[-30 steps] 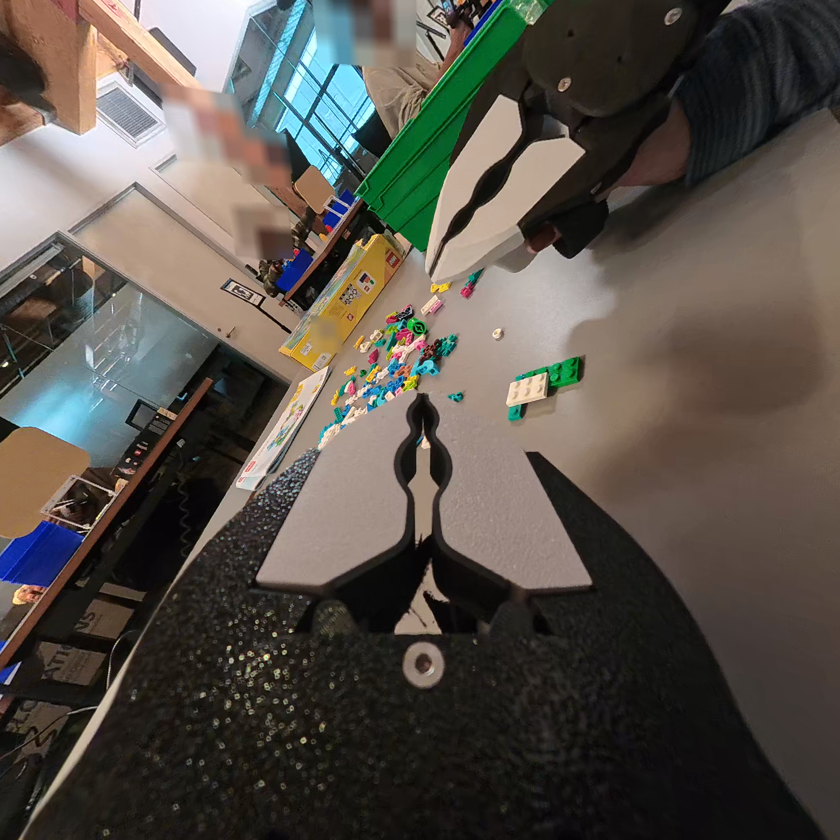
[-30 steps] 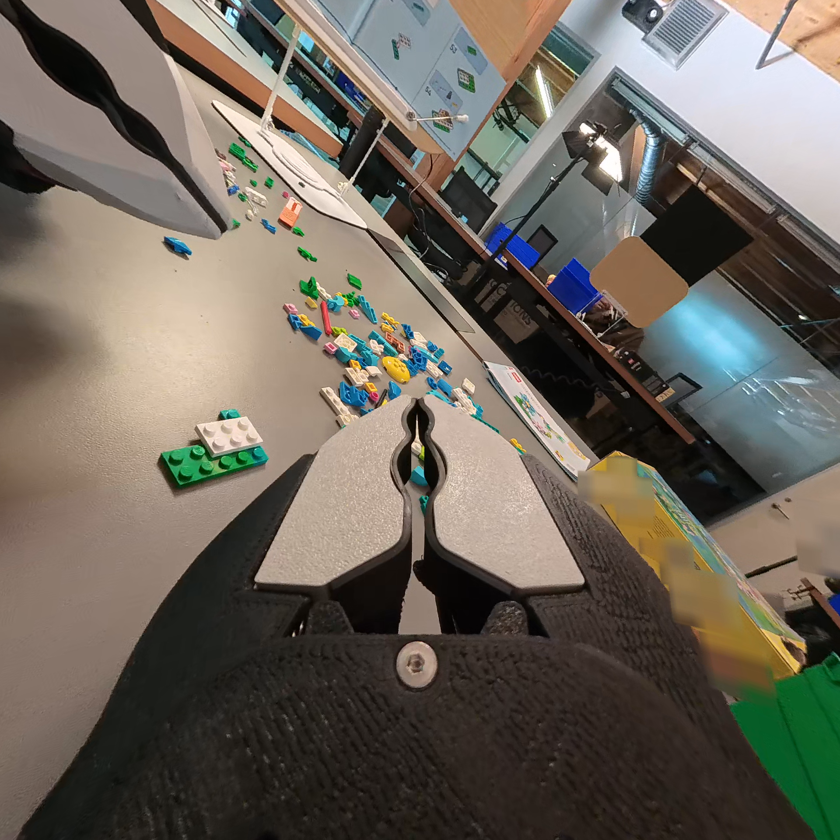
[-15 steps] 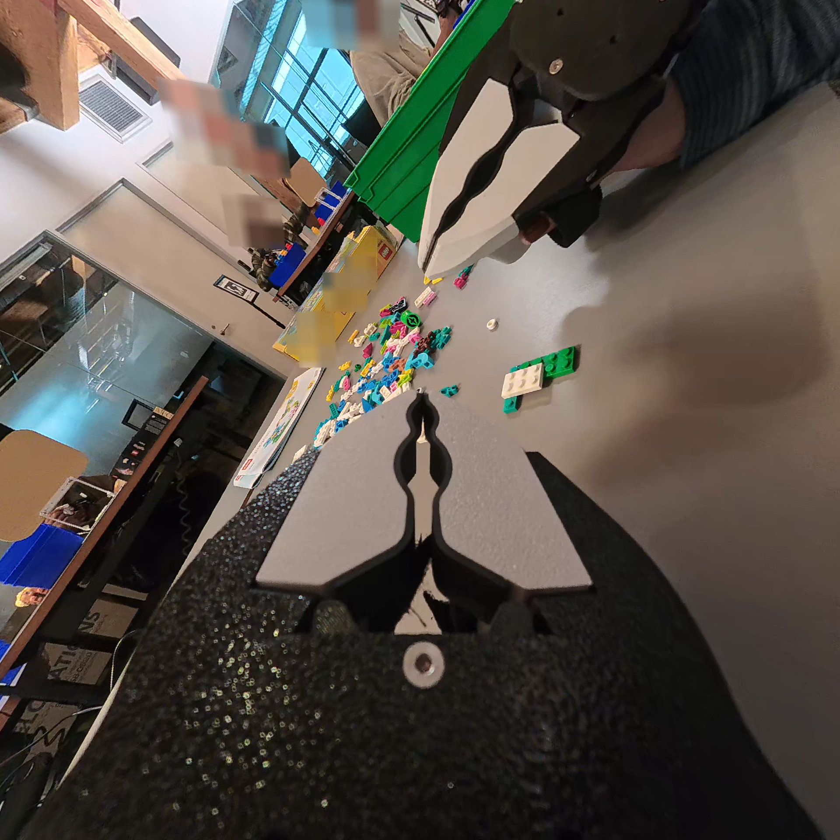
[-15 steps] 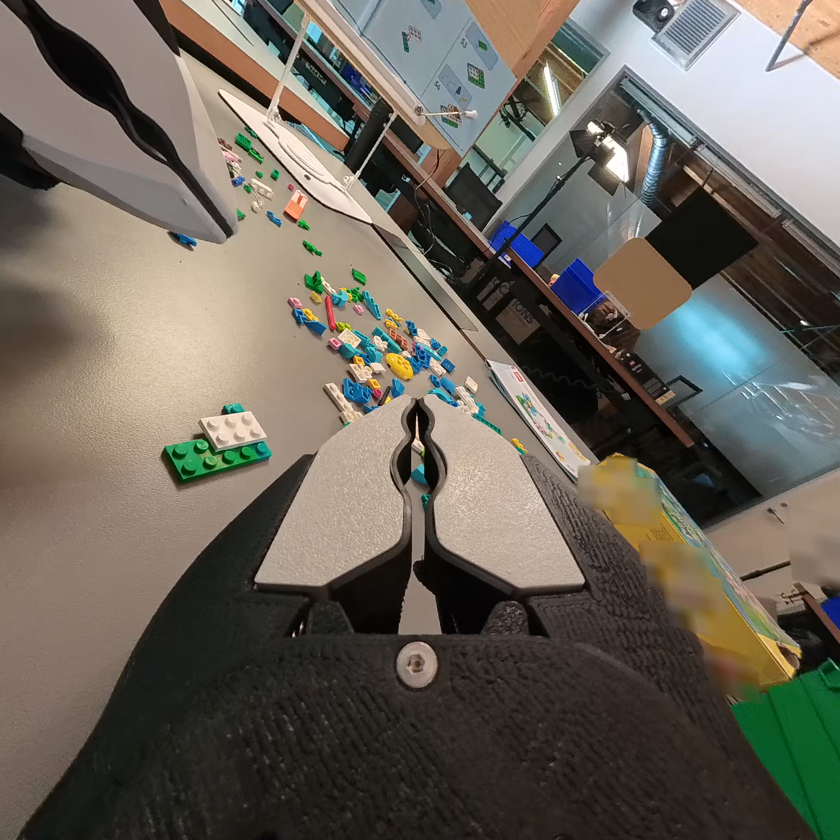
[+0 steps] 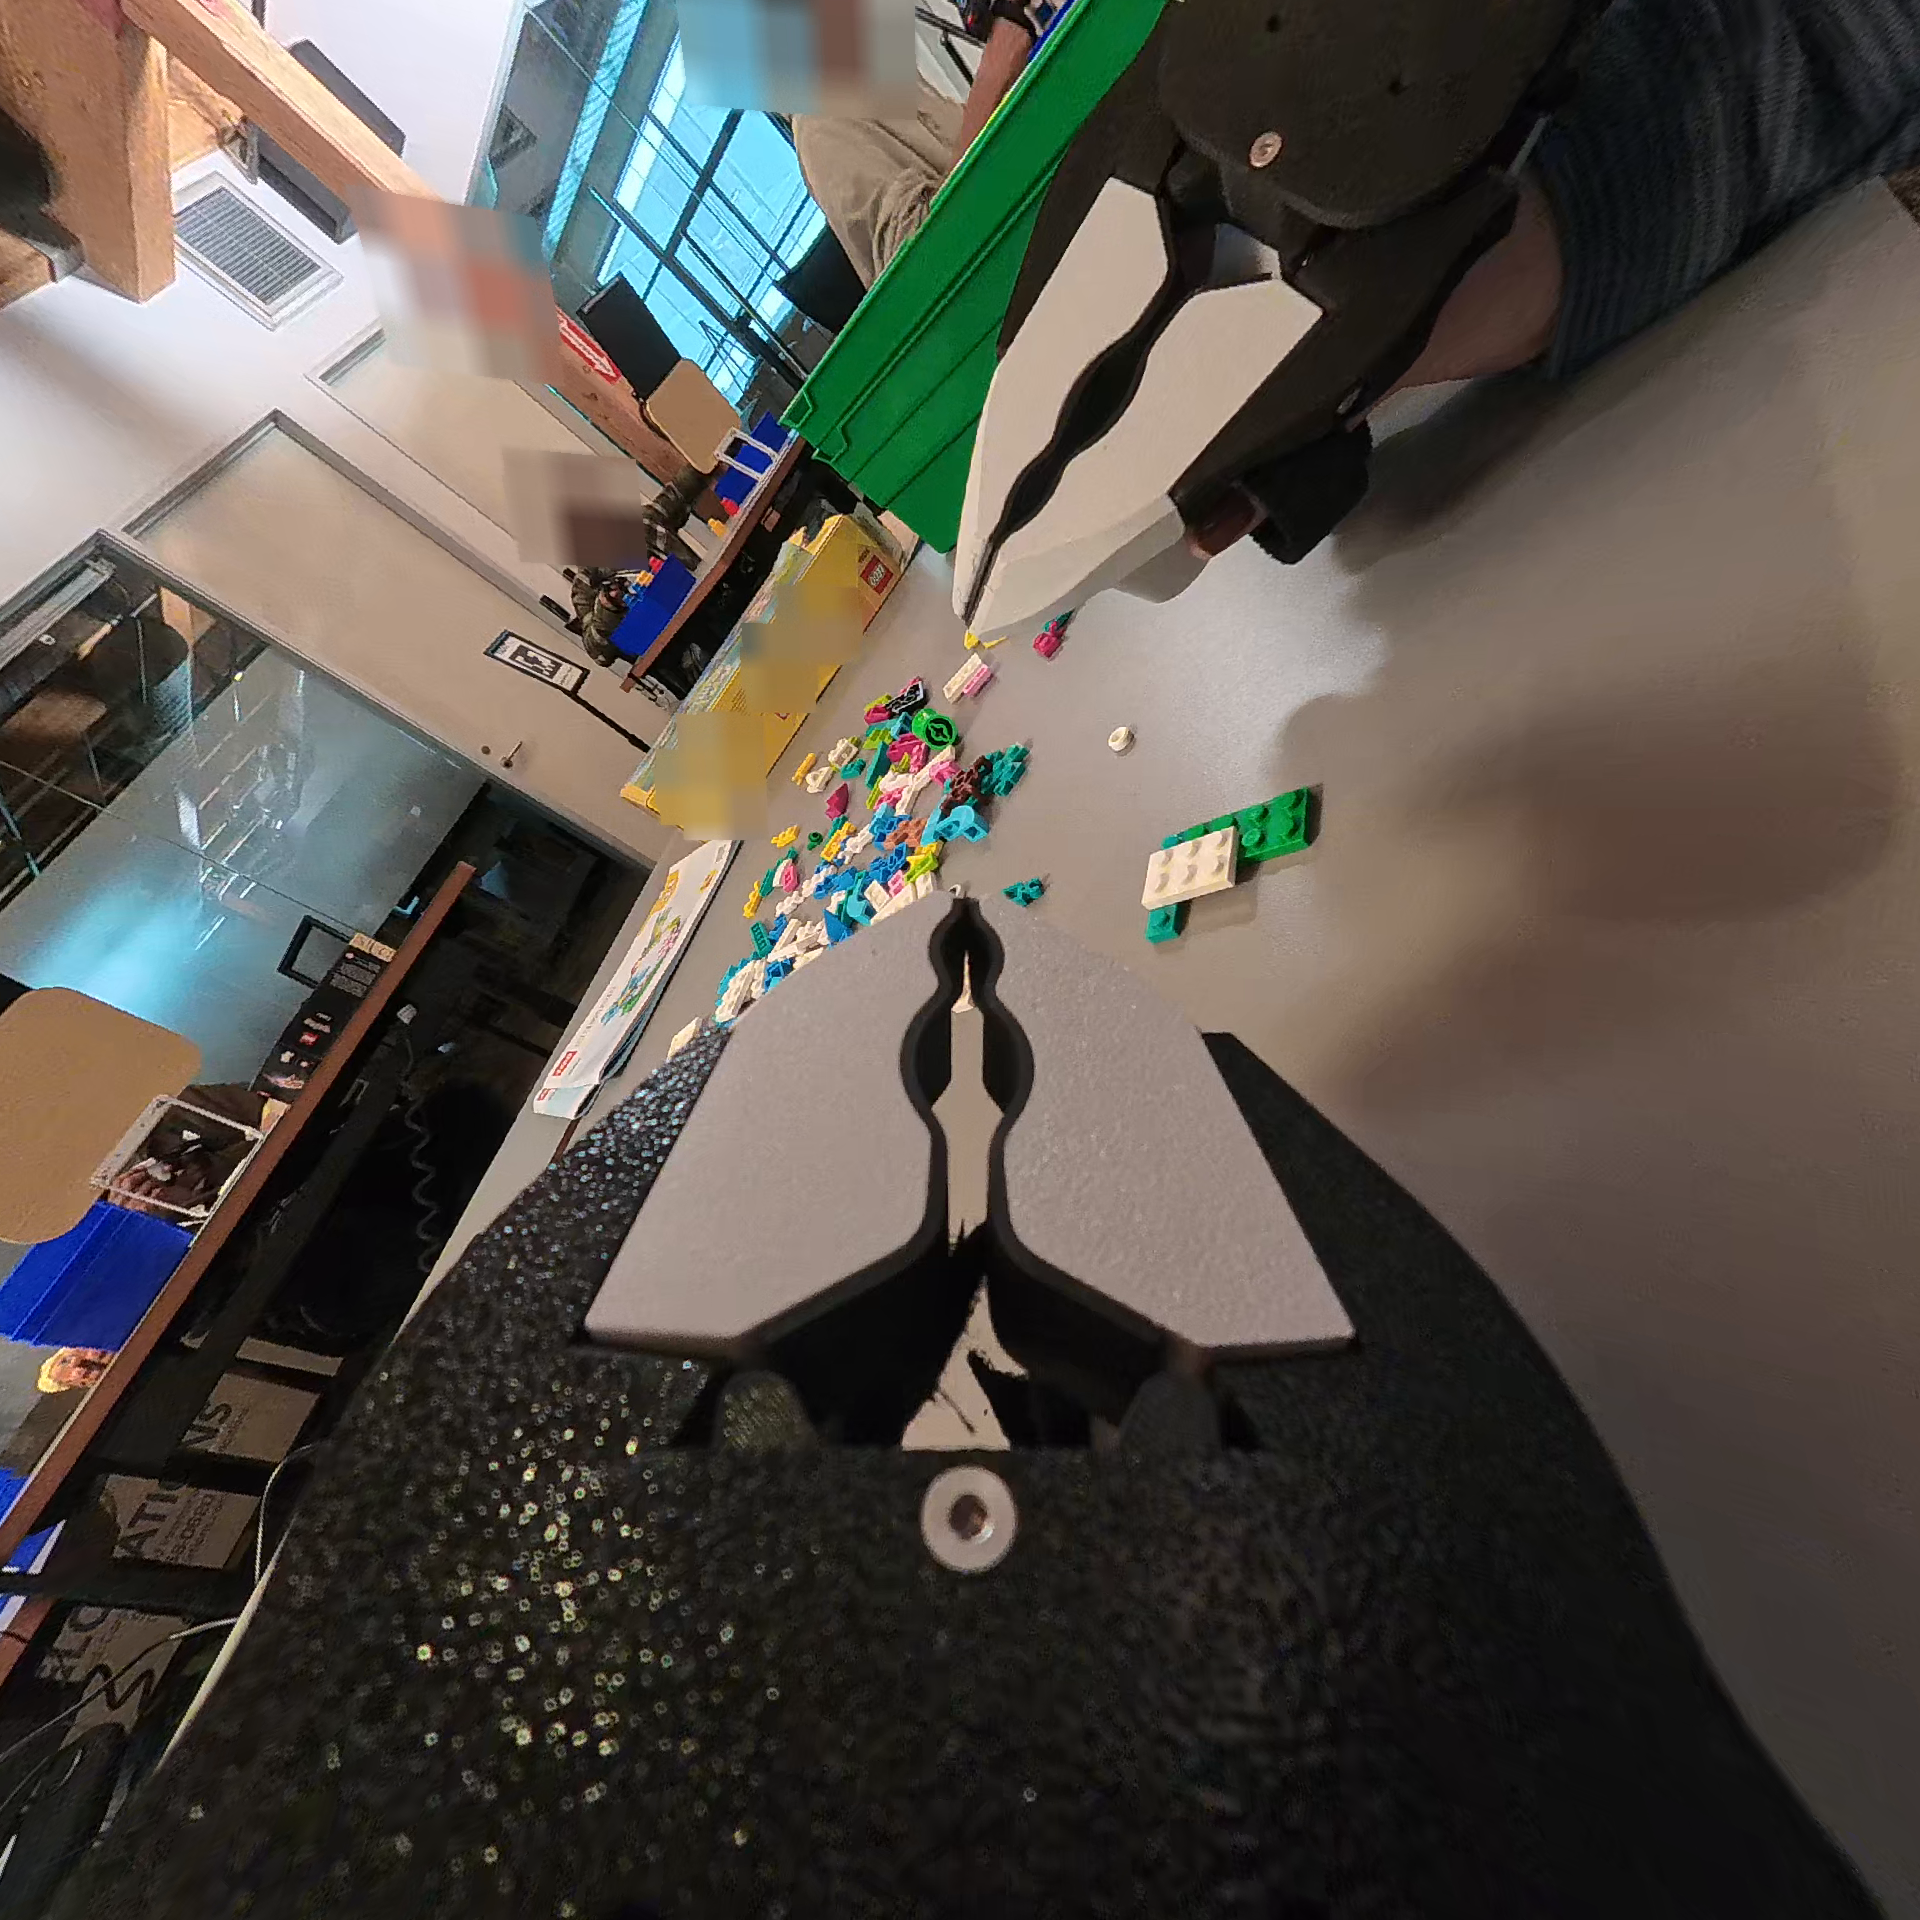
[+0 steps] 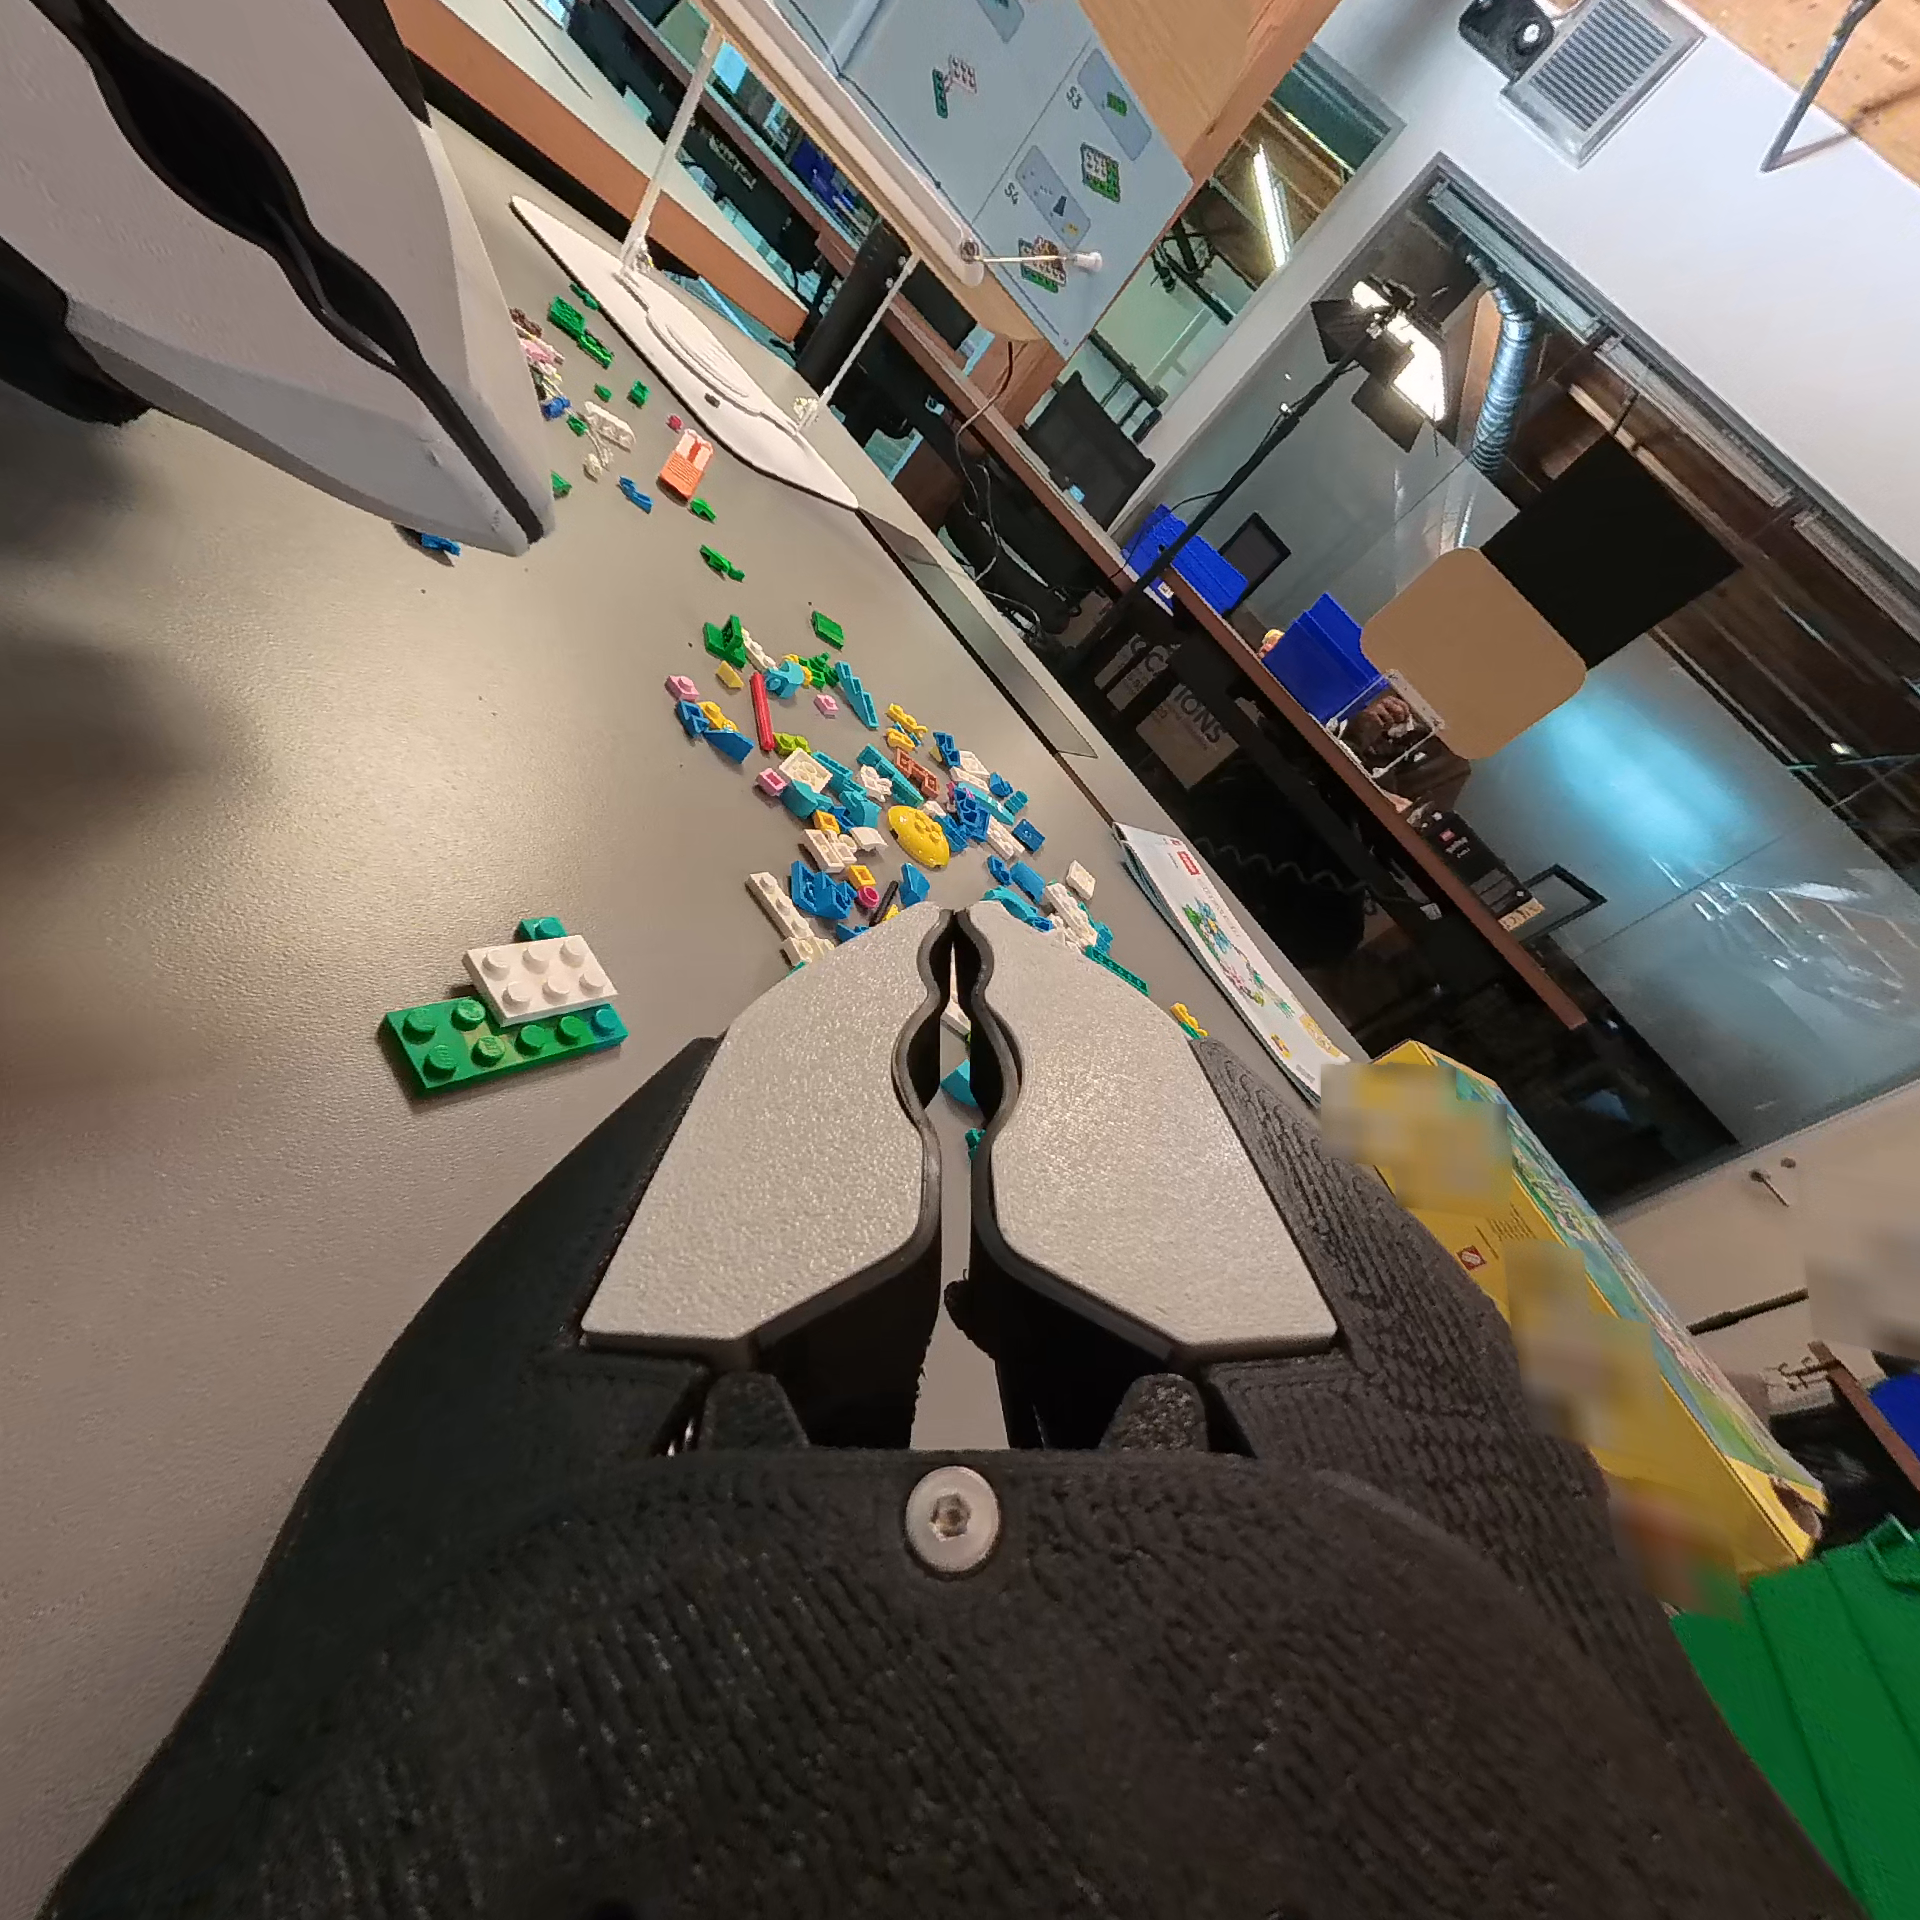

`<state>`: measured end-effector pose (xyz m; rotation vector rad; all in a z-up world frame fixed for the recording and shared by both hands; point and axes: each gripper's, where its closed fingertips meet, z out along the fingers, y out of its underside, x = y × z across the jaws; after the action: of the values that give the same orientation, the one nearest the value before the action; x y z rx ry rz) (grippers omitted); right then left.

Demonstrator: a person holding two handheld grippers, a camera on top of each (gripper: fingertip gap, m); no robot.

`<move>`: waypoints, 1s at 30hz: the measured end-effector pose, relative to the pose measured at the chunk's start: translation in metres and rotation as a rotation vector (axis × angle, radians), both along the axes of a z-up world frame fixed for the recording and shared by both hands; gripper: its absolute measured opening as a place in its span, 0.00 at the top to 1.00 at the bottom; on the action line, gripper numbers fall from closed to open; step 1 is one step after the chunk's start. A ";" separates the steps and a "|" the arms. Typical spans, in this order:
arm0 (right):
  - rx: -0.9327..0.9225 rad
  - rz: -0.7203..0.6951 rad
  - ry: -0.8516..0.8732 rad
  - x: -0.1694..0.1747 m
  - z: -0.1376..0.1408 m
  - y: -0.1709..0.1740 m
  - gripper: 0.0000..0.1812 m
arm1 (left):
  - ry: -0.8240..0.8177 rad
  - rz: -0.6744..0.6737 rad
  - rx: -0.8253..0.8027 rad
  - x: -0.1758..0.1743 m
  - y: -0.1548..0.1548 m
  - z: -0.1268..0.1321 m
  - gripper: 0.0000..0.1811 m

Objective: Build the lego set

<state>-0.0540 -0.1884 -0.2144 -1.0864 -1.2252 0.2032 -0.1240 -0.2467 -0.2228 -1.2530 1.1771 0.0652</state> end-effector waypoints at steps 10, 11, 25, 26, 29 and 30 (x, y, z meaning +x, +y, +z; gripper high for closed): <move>0.002 0.002 -0.006 0.000 -0.001 0.000 1.00 | 0.003 0.000 -0.002 0.000 0.001 -0.001 1.00; 0.002 0.001 -0.005 0.000 -0.001 0.000 1.00 | 0.002 0.000 -0.001 -0.001 0.001 0.000 1.00; -0.031 -0.026 0.062 0.002 0.007 0.003 1.00 | -0.428 0.568 -0.297 -0.169 0.053 0.058 1.00; -0.032 -0.024 0.067 0.002 0.008 0.003 1.00 | -0.503 0.642 -0.362 -0.199 0.059 0.063 0.96; -0.035 -0.014 0.071 0.000 0.008 0.001 1.00 | -0.497 0.825 -0.546 -0.275 0.075 0.063 0.83; -0.034 -0.012 0.070 -0.001 0.008 0.001 1.00 | -0.452 0.873 -0.615 -0.294 0.079 0.059 0.80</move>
<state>-0.0550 -0.1873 -0.2062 -1.1071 -1.1564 0.2514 -0.4177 -0.1677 -0.1641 -2.1222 0.1830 0.0592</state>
